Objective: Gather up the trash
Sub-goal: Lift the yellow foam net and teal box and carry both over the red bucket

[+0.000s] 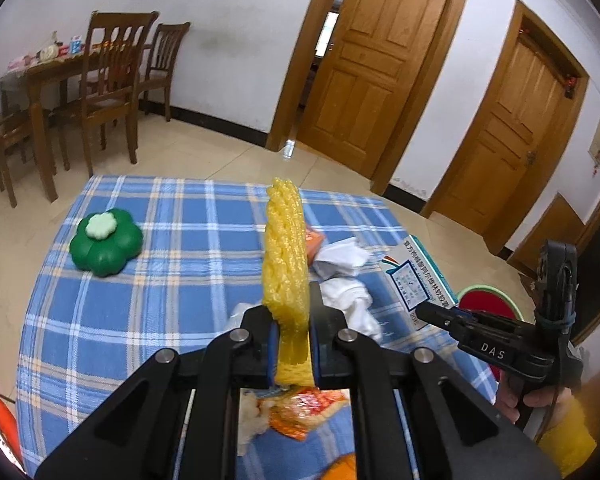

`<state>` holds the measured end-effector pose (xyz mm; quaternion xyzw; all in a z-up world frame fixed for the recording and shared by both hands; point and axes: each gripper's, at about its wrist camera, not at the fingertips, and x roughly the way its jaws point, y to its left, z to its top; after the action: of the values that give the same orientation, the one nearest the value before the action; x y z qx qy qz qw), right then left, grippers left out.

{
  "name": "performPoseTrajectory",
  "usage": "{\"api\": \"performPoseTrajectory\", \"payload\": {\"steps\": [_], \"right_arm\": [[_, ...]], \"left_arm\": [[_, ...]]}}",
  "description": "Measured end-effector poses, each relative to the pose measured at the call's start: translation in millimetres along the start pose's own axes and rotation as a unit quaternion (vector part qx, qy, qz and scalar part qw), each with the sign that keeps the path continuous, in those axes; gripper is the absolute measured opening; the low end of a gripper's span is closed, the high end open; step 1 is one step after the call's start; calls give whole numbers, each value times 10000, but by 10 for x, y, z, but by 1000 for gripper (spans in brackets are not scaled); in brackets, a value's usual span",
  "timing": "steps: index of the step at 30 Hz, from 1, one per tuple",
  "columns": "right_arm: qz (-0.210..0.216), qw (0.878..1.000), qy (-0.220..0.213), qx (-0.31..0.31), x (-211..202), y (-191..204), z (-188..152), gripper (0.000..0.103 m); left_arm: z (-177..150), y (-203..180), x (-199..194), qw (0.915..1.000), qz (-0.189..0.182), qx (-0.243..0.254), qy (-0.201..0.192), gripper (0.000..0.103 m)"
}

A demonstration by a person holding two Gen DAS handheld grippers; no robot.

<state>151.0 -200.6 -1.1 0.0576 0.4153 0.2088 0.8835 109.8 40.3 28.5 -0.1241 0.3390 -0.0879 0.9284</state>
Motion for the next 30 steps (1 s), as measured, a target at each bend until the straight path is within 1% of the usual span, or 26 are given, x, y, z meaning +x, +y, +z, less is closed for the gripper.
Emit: {"api": "performPoseTrajectory", "payload": {"steps": [8,15,22,30], "right_arm": [[-125,9992,-373,52,-469,-6,-111,19],[-315,9968,-671,310,-918,-132,-290,19],[-645,9919,-849,695,-1277,-393,-509,19],[-986,9827,-899,1281,-1510,-804,-762,19]], "left_arm": [[3,-328,-59,9994,-267,232,8,11],[-17,-694,-94,9975,-527,477,59,11],[-70,-1152,-47,9934,-795,804,169,11],[-192,-1728,169,9855,-1102,1188,509,11]]}}
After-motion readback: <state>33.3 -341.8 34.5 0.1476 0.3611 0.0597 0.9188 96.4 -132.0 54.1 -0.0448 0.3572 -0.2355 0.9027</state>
